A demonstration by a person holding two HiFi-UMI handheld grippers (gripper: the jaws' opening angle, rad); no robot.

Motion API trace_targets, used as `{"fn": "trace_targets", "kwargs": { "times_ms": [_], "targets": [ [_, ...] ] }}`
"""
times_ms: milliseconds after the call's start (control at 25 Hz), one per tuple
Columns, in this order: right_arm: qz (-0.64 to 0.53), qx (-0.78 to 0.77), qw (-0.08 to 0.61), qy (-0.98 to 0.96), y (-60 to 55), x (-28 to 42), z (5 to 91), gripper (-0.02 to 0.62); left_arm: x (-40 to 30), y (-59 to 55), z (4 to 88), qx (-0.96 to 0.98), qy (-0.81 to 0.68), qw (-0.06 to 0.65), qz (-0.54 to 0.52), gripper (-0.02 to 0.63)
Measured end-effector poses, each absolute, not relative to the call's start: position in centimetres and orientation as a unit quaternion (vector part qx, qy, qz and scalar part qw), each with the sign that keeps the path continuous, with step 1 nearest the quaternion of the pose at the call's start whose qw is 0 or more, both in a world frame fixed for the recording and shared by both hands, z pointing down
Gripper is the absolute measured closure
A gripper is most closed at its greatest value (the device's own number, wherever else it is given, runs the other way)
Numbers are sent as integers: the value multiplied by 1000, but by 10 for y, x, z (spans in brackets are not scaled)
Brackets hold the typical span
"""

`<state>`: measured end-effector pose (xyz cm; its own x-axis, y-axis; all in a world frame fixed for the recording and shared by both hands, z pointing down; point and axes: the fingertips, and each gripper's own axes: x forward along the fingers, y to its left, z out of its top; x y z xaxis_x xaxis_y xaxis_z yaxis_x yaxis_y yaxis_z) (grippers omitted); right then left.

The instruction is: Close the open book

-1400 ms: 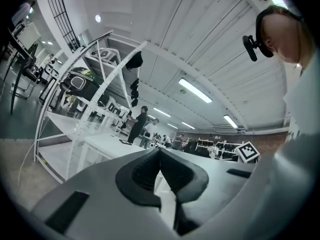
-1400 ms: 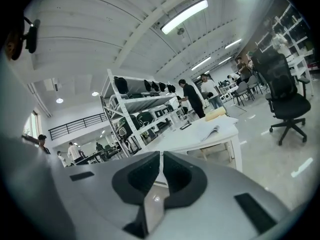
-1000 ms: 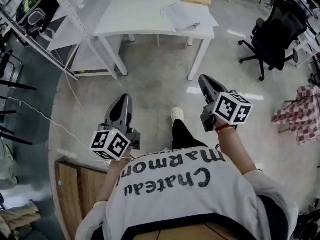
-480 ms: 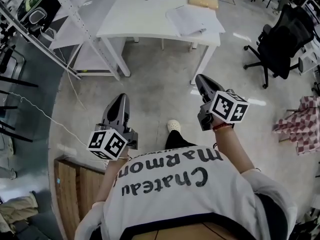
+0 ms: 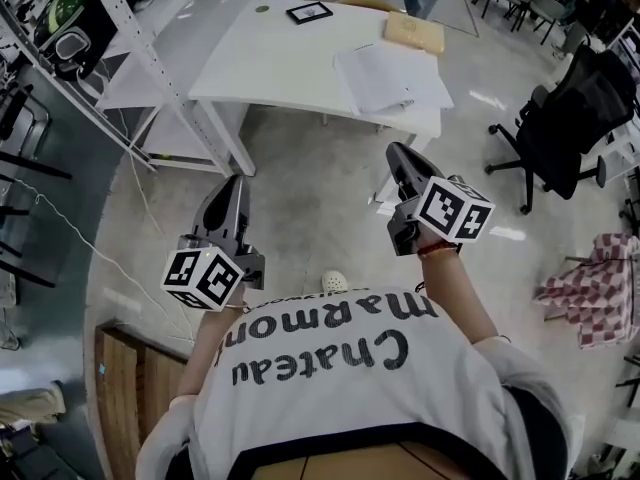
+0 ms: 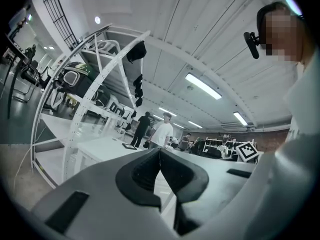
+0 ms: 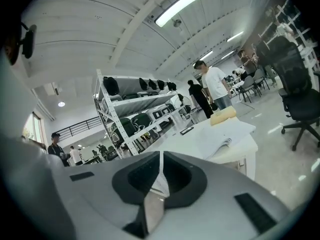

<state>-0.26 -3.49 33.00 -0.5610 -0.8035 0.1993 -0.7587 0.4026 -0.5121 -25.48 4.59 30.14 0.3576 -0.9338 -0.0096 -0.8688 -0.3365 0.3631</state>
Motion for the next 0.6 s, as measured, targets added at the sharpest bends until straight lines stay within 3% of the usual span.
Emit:
{"fn": "trace_targets", "kwargs": {
  "times_ms": [600],
  "targets": [
    [-286, -450, 53, 844, -156, 7, 320, 555, -248, -55, 286, 799, -577, 126, -111, 582]
  ]
}}
